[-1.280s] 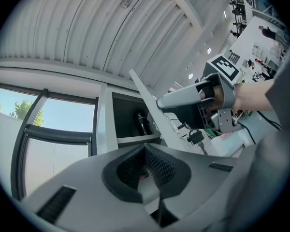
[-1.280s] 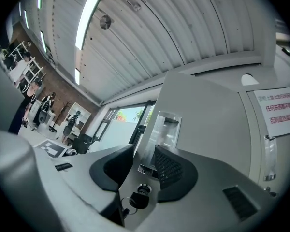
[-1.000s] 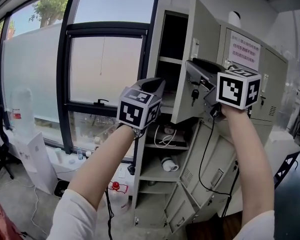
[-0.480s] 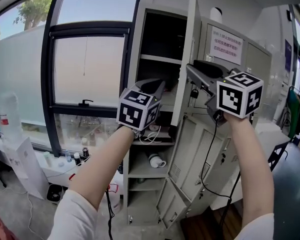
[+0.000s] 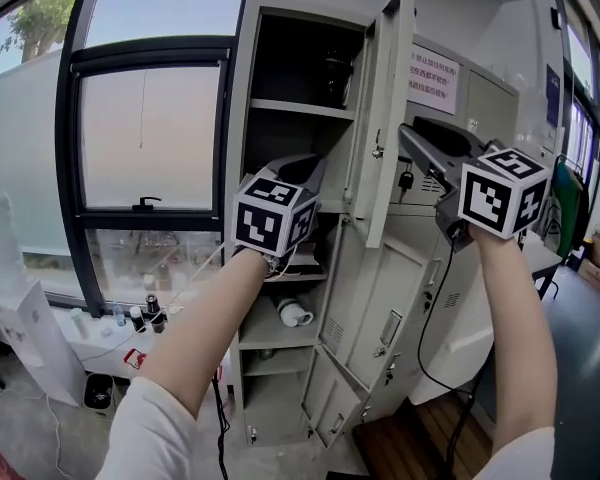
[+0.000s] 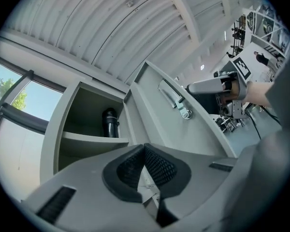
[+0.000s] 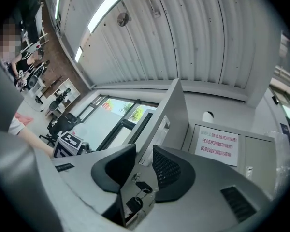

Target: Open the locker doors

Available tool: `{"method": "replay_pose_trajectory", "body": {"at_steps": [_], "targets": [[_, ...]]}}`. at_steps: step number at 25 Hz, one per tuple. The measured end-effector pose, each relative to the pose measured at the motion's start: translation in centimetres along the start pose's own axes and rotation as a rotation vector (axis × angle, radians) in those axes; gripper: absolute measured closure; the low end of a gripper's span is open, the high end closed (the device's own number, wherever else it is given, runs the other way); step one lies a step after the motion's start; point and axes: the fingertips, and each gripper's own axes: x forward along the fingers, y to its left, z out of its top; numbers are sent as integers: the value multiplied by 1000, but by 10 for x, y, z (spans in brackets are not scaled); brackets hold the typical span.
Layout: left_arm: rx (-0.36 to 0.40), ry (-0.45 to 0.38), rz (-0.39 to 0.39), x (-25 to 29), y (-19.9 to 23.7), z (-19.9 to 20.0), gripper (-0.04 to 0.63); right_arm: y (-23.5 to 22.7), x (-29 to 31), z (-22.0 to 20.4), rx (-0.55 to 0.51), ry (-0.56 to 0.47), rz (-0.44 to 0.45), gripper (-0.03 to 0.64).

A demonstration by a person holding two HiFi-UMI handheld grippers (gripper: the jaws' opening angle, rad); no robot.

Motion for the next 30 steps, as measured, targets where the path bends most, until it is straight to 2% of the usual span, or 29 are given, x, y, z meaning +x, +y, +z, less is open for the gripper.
{"method": "replay_pose_trajectory", "body": {"at_steps": [8, 18, 22, 25, 30], "targets": [[-2, -23, -69, 16, -33, 3, 591, -40, -35, -12, -145, 44, -185, 502], [76, -47, -135, 21, -61, 0, 591, -77, -61, -33, -517, 173, -480, 503], [75, -60, -161, 18, -62, -1, 591, -81, -67, -37, -719, 211, -590, 503], [73, -75, -174, 14, -61, -1, 591, -74, -71, -39, -830, 220, -622, 503], [101, -129, -189, -1, -63, 4, 591, -48, -73, -50, -905, 247, -592, 503]]}}
